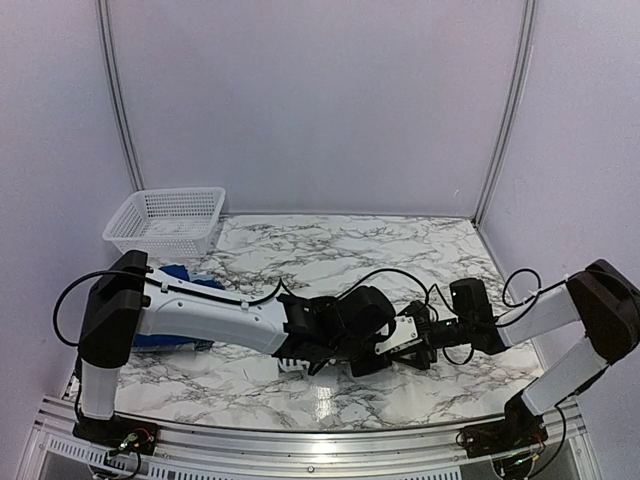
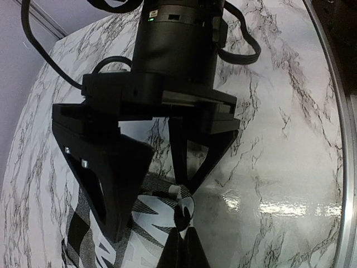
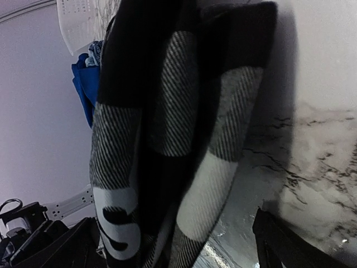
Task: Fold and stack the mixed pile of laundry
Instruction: Pass from the left arm to the right
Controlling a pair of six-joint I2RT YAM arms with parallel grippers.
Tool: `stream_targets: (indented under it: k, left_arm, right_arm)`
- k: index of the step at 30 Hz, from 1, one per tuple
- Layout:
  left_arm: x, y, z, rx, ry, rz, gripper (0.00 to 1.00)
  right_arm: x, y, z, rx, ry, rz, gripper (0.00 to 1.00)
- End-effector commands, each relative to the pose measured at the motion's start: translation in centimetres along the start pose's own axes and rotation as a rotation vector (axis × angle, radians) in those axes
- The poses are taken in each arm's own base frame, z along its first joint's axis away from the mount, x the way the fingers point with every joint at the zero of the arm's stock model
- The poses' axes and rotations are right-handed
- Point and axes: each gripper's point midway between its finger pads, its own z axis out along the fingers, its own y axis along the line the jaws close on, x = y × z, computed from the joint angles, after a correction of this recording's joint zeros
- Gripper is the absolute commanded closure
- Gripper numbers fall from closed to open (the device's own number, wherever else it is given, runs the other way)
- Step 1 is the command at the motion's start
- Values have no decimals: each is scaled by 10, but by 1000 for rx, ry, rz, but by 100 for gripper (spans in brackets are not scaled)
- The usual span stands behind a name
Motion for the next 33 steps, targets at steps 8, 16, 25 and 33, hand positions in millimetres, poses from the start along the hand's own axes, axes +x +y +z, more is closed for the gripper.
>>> stream_targets:
  k: [8, 16, 25, 33]
  left_arm:
    - [-19, -18, -22, 50, -80, 10, 100]
    - [-14, -20, -26, 52, -82, 22, 100]
    - [-15, 29, -50, -65, -90, -151, 53]
    - [10, 106, -86, -202, -102, -424, 1]
  right_arm:
    - [-23, 14, 42, -78, 40, 102, 16]
    - [-18, 7, 60, -90, 68, 141, 55]
    - [-42, 26, 41, 12, -3, -21, 100]
    - [-89, 12, -25, 387, -73, -296, 100]
